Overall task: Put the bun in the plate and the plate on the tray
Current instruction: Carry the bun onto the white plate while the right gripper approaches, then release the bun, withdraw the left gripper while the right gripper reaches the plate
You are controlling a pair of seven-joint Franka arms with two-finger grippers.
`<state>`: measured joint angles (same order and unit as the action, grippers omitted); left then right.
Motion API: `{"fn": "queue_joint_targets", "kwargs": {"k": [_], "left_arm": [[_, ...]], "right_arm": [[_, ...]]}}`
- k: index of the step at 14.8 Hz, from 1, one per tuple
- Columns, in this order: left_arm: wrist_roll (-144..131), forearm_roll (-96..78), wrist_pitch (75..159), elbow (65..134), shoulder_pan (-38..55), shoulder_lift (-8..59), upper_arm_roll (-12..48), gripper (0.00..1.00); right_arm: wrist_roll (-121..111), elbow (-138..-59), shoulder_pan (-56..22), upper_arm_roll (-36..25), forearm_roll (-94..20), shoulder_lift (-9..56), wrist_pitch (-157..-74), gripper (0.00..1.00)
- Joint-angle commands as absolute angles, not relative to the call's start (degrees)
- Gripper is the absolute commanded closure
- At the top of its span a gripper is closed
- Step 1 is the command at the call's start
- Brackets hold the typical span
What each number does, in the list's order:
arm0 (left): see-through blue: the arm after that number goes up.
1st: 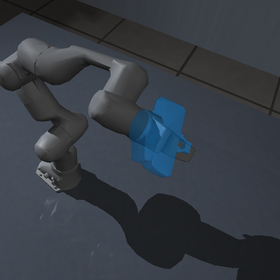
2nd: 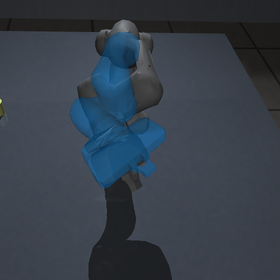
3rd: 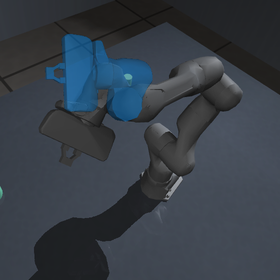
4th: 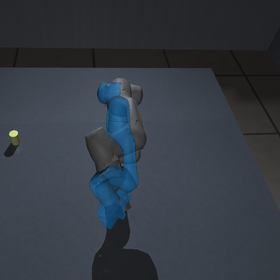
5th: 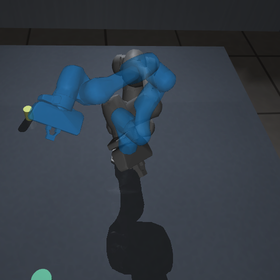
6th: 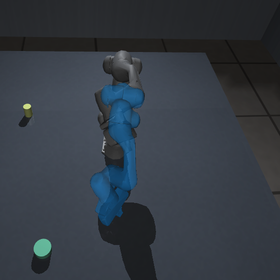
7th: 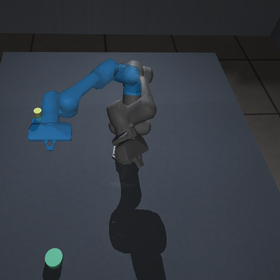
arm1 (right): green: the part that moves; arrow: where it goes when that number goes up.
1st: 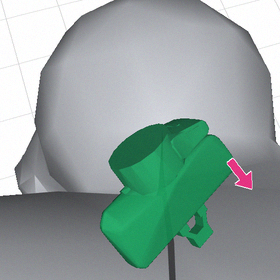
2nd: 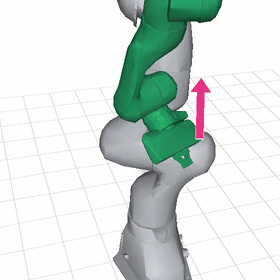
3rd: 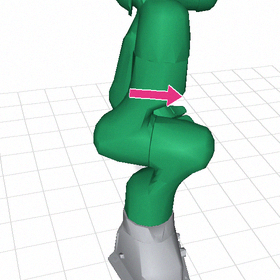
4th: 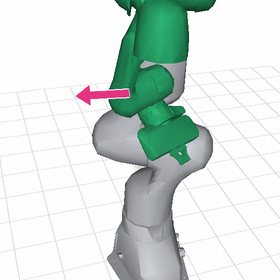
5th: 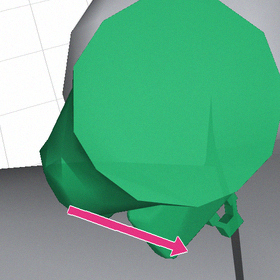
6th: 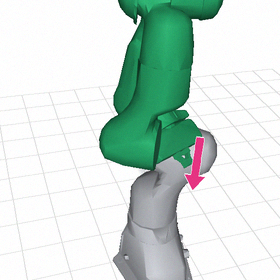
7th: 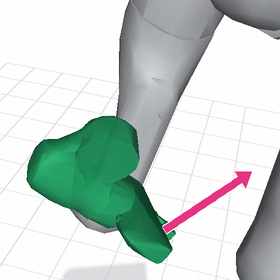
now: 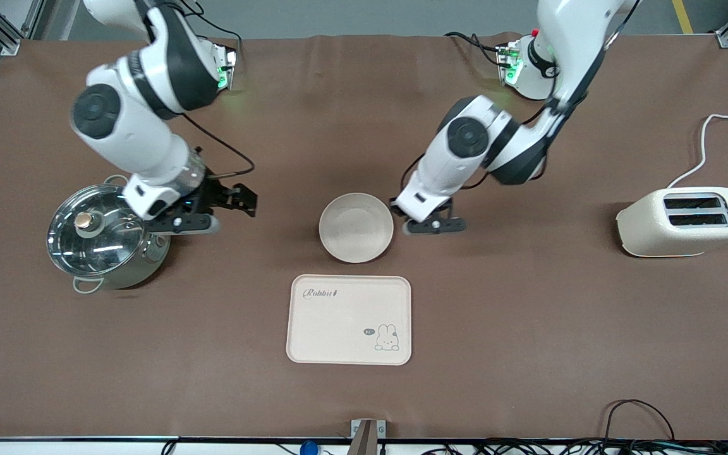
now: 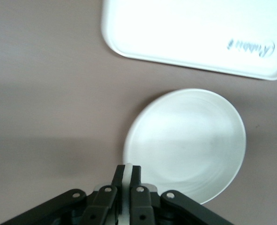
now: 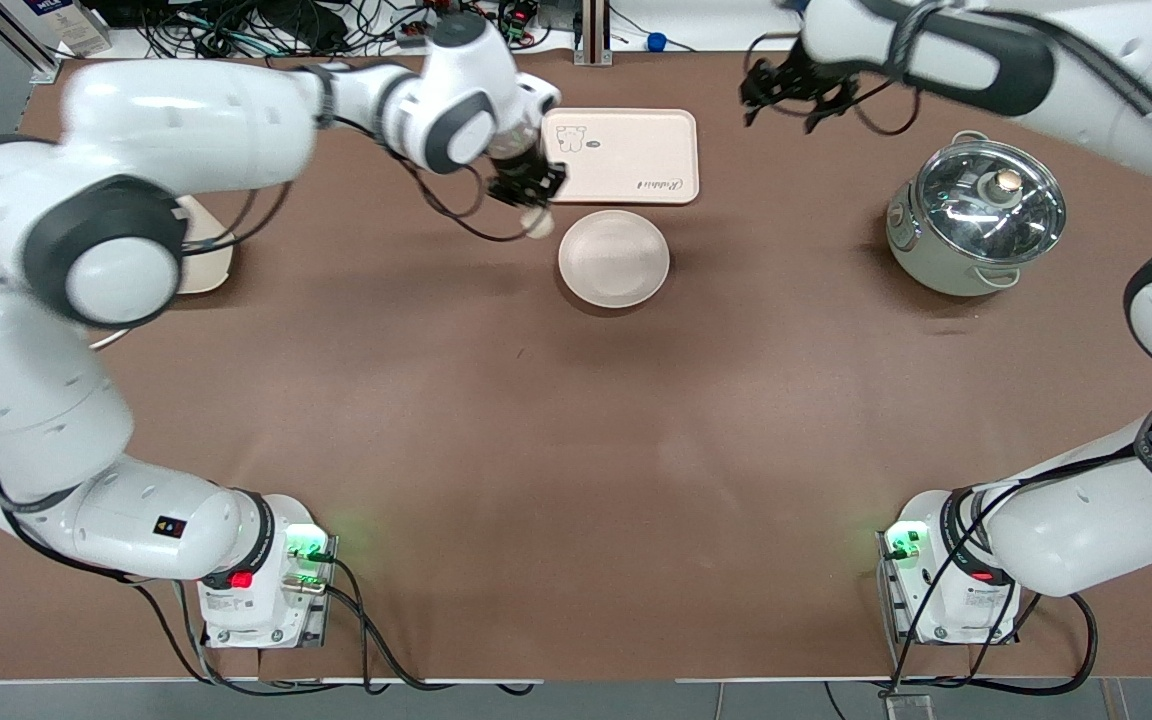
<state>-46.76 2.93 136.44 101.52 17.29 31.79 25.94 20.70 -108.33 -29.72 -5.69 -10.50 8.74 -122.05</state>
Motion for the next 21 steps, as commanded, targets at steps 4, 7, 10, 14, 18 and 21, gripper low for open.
{"fn": "queue_joint_targets", "kwargs": {"k": [4, 7, 10, 14, 18, 21], "left_arm": [[-56.60, 7.73, 137.01, 83.15, 25.92, 48.42, 22.60, 0.45], [-56.60, 9.39, 138.43, 83.32, 27.24, 48.34, 21.88, 0.00], [-56.43, 12.47, 137.12, 83.50, 26.72, 47.64, 21.80, 0.00], [-46.89, 19.42, 124.67, 82.97, 19.02, 41.25, 23.46, 0.00], [-27.65, 19.16, 109.79, 82.97, 7.41, 30.61, 24.43, 0.00], [-18.05, 18.99, 106.62, 83.32, 1.60, 25.24, 24.52, 0.00]], "right_arm": [[26.72, -119.06, -35.58, -6.15, -11.16, 11.78, -136.01, 0.00], [27.24, -124.71, -36.73, -5.89, -11.42, 13.61, -145.96, 0.00], [29.97, -124.72, -41.04, -5.63, -16.94, 18.26, -150.36, 0.00], [30.49, -123.67, -43.06, -5.62, -21.00, 22.59, -156.62, 0.03], [30.67, -122.44, -44.56, -5.62, -21.53, 24.87, -156.71, 0.26], [30.67, -121.99, -44.56, -5.62, -21.53, 25.66, -156.88, 0.41]]}}
